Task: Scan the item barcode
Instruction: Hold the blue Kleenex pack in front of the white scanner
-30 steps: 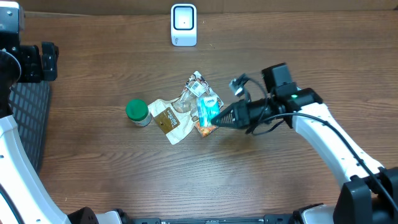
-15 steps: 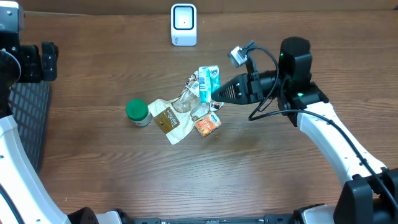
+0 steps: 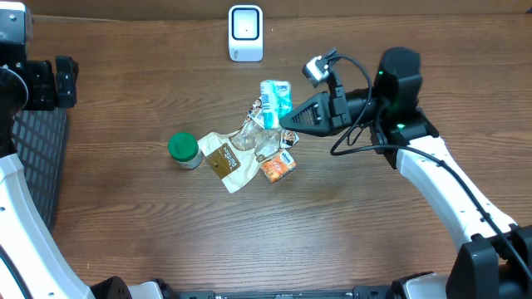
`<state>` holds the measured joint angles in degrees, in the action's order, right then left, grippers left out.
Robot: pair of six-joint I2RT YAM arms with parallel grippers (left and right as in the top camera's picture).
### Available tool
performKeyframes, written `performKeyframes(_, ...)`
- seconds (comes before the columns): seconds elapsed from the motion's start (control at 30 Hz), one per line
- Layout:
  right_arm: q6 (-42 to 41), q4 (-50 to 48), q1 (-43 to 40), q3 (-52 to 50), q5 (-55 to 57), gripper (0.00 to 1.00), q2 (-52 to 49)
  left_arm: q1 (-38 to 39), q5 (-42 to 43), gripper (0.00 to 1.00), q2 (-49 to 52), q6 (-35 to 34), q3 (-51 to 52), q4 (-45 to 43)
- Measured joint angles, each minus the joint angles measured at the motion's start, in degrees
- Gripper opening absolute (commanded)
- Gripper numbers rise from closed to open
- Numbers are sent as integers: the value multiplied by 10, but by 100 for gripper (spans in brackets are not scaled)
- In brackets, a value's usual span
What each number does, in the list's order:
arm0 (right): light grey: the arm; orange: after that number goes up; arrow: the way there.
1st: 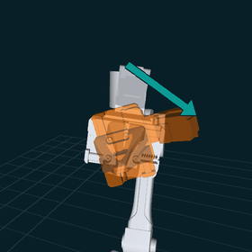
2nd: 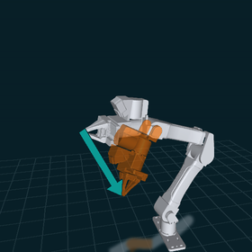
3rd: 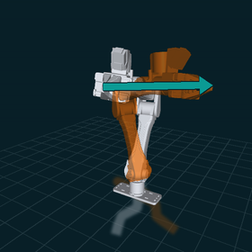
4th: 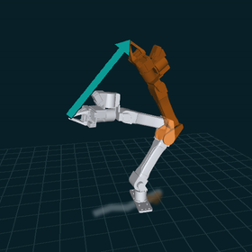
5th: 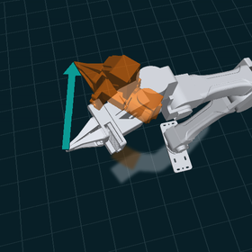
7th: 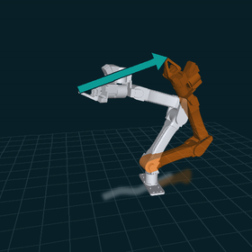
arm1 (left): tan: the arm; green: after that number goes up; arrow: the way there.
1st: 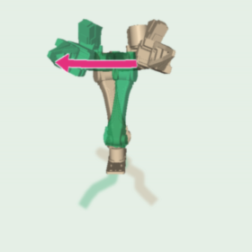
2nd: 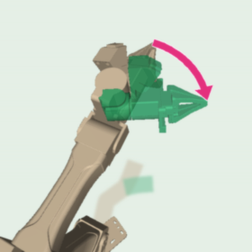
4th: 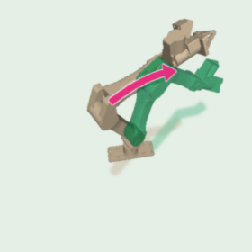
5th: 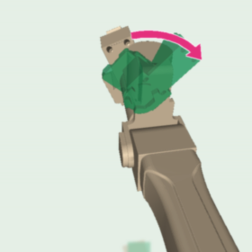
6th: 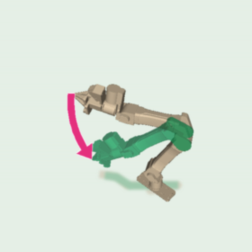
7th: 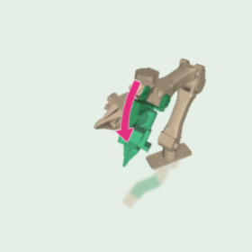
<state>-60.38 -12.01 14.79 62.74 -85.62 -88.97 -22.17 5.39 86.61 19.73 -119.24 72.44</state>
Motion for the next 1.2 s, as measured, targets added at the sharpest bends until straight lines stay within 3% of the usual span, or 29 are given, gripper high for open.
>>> performKeyframes(0.23, 193, 342, 48, -1, 208, 4, -14, 0, 0, 99, 0, 0, 0, 0)
performKeyframes(0.53, 286, 474, 74, 17, 425, 4, -16, 0, 0, 100, 0, 0, 0, 0)
performKeyframes(0.63, 333, 595, 83, 123, 545, 4, -25, 0, 0, 100, 0, 0, 0, 0)
performKeyframes(0.8, 411, 707, 124, 365, 706, 4, -78, 0, 0, 100, 0, 0, 0, 0)
performKeyframes(0.97, 484, 713, 160, 551, 842, 4, -216, 0, 0, 100, 0, 0, 0, 1)
performKeyframes(1.2, 611, 529, 202, 573, 1118, 4, -369, 0, 0, 100, 0, 0, 0, 0)
